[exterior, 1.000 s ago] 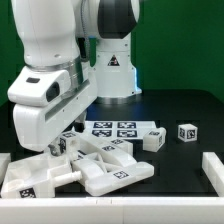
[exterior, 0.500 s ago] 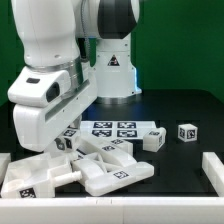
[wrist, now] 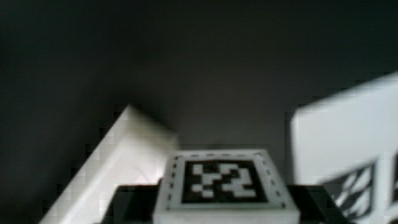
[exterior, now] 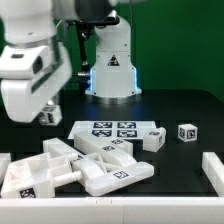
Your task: Assemble chair
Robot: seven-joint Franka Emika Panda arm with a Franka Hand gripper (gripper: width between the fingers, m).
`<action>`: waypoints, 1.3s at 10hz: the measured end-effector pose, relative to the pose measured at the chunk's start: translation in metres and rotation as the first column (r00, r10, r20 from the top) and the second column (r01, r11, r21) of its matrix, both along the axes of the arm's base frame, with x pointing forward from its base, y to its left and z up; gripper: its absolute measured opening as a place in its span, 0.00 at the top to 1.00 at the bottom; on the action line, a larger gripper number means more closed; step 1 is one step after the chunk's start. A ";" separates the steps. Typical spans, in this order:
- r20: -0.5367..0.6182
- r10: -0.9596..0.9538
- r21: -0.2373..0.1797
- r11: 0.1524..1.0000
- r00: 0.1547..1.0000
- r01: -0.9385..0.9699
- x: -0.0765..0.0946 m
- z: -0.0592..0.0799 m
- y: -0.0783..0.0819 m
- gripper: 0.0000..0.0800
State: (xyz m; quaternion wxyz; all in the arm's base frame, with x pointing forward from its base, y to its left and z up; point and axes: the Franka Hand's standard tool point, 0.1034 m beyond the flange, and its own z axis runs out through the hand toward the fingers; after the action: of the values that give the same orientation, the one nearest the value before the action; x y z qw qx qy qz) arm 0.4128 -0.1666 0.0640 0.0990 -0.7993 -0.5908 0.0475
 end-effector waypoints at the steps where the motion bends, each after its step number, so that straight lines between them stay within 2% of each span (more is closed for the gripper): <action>1: 0.000 -0.029 -0.010 1.000 1.000 0.029 0.008 0.001 0.006 0.67; 4: 0.000 -0.020 -0.007 1.000 1.000 0.020 0.008 -0.002 0.008 0.67; 5: 0.052 0.043 0.008 0.999 0.998 -0.044 0.007 -0.011 0.001 0.67; 6: 0.094 0.085 0.004 0.996 0.992 -0.085 0.001 -0.019 -0.014 0.67; 8: 0.158 0.170 -0.030 0.986 0.973 -0.167 -0.019 -0.028 -0.041 0.67; 10: 0.159 0.168 -0.033 0.986 0.973 -0.164 -0.033 -0.039 -0.054 0.67; 11: 0.149 0.161 -0.029 0.987 0.976 -0.158 -0.034 -0.046 -0.054 0.67; 13: 0.141 0.110 -0.028 0.994 0.984 -0.107 -0.026 -0.051 -0.044 0.67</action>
Offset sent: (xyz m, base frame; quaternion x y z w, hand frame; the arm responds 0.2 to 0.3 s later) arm 0.0000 0.0000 0.0000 0.0000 0.0000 0.0000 1.0000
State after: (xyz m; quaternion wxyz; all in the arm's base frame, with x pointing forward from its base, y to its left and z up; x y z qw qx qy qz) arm 0.3868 -0.2110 0.0125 0.0458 -0.7682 -0.6386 0.0016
